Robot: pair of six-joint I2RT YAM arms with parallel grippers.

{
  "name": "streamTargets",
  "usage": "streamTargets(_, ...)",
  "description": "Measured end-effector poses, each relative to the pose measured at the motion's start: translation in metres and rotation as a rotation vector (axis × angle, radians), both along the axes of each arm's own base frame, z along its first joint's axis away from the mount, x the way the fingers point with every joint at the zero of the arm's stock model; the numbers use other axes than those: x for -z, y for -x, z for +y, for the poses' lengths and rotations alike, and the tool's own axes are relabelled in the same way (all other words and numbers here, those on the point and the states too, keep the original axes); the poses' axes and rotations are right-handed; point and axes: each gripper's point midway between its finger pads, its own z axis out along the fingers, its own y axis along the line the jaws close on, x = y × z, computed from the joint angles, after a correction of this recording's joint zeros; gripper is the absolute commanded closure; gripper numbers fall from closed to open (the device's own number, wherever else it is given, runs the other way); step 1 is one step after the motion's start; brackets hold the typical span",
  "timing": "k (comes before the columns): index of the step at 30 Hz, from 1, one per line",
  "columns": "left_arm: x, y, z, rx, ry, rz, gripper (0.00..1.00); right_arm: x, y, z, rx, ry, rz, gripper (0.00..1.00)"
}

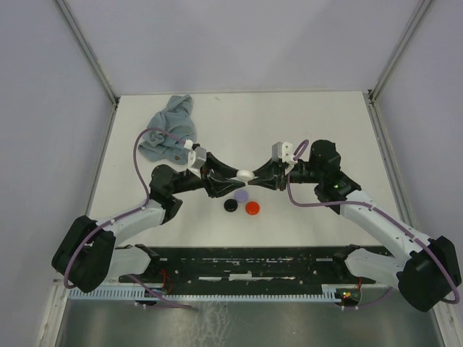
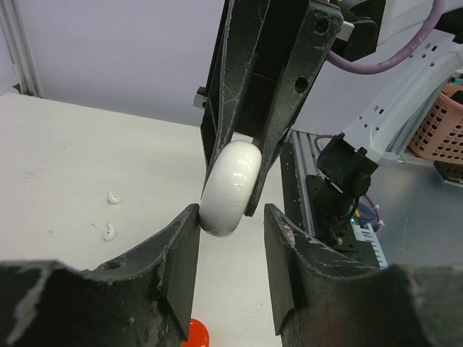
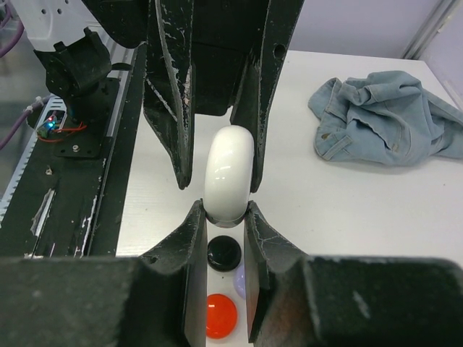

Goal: Insert the wireless bluetooth earbuds into the charging case
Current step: Pick up the charging case at the center of the board.

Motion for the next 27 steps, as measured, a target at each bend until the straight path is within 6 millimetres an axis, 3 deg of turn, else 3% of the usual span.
streamTargets(7,0.002,-0.001,-0.001,0.005,0.002,0.017,0.60,0.000,0.001,0.000,-0.003,-0.001,0.009,0.96)
streamTargets(11,0.001,-0.001,-0.001,0.003,0.006,0.019,0.71,-0.001,0.002,0.000,-0.009,-0.005,0.015,0.94)
streamTargets(16,0.000,0.000,0.000,0.009,0.010,0.017,0.88,-0.003,0.002,0.001,-0.007,-0.008,0.024,0.69)
streamTargets(20,0.000,-0.001,0.000,0.001,0.010,0.019,0.97,-0.003,0.000,-0.001,0.013,-0.003,0.025,0.52)
streamTargets(24,0.004,-0.003,0.003,-0.037,0.010,0.013,0.97,-0.009,-0.004,-0.003,0.048,-0.005,0.012,0.40)
streamTargets(27,0.007,-0.004,0.005,-0.061,0.004,0.001,0.97,-0.017,-0.007,-0.004,0.068,-0.013,0.008,0.37)
